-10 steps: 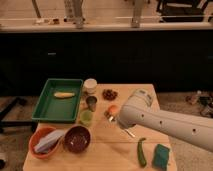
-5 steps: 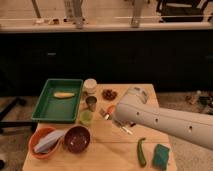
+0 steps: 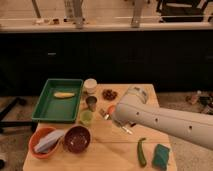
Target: Place fork in tray
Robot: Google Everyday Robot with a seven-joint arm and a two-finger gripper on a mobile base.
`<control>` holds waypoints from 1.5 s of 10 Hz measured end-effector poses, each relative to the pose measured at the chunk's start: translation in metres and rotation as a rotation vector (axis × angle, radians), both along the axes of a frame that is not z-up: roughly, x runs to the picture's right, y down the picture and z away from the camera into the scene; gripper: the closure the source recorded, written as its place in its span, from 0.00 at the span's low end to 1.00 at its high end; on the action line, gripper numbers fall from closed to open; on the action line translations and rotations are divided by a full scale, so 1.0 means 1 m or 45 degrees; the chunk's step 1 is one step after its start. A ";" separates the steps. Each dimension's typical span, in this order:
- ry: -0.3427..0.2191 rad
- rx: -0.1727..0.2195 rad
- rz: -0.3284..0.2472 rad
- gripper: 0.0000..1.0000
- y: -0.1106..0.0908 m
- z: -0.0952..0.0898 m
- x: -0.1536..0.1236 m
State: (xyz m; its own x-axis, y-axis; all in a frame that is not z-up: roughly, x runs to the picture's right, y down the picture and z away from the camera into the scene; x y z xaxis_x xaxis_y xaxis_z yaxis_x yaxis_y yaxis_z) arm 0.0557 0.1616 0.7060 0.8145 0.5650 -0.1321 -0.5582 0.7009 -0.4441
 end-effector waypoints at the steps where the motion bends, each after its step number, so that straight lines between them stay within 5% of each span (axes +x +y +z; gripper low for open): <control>1: -0.003 0.004 -0.006 0.80 0.001 0.000 -0.001; 4: -0.043 0.046 -0.092 0.80 -0.003 -0.011 -0.029; 9: -0.124 0.120 -0.262 0.80 -0.015 -0.034 -0.134; 15: -0.155 0.163 -0.426 0.80 -0.037 -0.048 -0.219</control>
State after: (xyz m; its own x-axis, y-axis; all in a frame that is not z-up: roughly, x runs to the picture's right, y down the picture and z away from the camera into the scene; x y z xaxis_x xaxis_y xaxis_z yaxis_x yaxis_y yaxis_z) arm -0.1632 0.1242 0.6580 0.9621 0.2710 0.0313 -0.2379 0.8896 -0.3900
